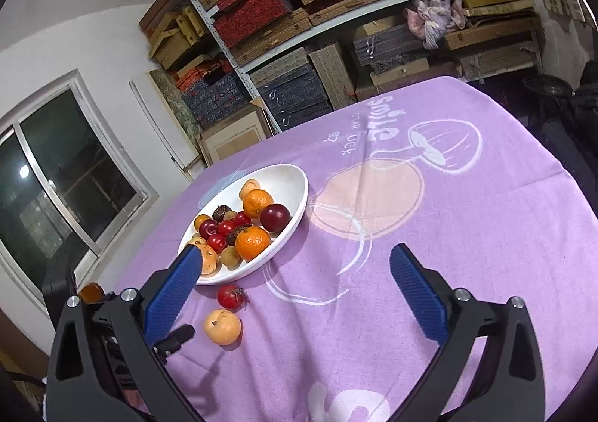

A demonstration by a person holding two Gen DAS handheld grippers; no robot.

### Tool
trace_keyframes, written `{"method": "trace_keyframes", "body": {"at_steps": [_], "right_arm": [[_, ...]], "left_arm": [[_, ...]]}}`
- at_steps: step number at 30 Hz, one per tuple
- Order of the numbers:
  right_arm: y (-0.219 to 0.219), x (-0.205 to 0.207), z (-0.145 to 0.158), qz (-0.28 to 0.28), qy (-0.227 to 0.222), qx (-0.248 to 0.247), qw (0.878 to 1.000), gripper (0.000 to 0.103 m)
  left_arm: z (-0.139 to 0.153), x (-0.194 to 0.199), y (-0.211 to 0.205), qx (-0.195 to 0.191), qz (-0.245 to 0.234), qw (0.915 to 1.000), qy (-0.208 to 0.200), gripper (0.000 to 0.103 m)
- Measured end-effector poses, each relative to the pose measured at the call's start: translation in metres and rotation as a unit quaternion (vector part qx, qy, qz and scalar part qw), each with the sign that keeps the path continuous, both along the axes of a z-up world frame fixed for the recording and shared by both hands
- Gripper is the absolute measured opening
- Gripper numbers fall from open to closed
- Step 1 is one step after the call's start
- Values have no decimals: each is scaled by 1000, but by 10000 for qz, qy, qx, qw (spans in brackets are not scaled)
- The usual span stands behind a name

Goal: Organize fruits
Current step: 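Withdraw both grippers toward the last fruits on the cloth, then grasp the pale orange round fruit with the left gripper, then grasp the red tomato with the right gripper while the left gripper holds the pale orange fruit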

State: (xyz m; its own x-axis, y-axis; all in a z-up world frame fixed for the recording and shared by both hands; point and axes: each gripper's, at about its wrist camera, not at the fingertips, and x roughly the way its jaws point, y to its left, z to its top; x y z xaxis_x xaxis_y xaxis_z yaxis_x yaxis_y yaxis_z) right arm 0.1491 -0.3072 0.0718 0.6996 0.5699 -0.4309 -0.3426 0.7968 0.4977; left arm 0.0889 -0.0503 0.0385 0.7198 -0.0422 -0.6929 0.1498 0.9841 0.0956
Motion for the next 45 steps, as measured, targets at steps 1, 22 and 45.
{"method": "trace_keyframes", "body": {"at_steps": [1,22,45], "right_arm": [[-2,-1,0,-5,4,76,10000,99],[0,-4,2,54,177,279,9994,99],[149,-12,-40,1552,-278,-2492,9555,77]], "left_arm": [[-3,2,-4,-74,-19,10000,45,100],[-36,33,-27,-238,-254,9979,537,56],[-13,-6,74,-463,454,9978,162,46]]}}
